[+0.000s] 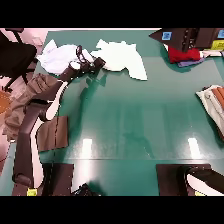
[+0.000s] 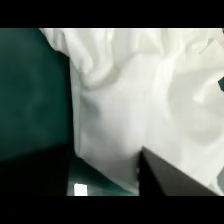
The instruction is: Fold the shirts.
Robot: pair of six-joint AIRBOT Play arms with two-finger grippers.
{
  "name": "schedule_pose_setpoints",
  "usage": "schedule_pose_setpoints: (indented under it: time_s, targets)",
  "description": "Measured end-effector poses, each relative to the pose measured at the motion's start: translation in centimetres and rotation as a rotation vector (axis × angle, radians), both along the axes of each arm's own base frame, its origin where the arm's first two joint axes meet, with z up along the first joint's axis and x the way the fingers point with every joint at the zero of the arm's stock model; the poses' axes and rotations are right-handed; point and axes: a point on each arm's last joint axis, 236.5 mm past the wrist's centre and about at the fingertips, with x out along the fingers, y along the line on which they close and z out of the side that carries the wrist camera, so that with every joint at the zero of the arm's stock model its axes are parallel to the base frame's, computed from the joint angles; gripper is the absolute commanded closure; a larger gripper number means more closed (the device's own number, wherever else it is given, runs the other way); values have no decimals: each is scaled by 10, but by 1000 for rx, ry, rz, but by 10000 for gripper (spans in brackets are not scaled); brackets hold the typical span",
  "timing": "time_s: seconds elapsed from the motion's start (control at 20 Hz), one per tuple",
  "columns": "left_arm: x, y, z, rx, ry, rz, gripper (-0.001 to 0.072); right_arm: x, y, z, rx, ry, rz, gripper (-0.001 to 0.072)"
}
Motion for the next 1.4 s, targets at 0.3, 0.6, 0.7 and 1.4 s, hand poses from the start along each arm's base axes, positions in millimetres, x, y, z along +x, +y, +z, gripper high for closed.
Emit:
schedule_pose_setpoints:
  time_s: [0.3, 0.6, 0.7, 1.4]
  targets:
    - [-12, -11, 3, -9, 20, -66, 688, -8, 2, -5, -18, 15, 30, 694]
    - [-49, 4, 92, -18, 8, -243, 689, -5, -3, -17, -80, 7, 21, 695]
    - [-93, -12, 125, -8, 32, -401, 689, 5, -12, -31, -148, -4, -23, 694]
    - [-455, -37, 103, 653, 556, -990, 686, 48, -128, -290, -394, 606, -401, 215]
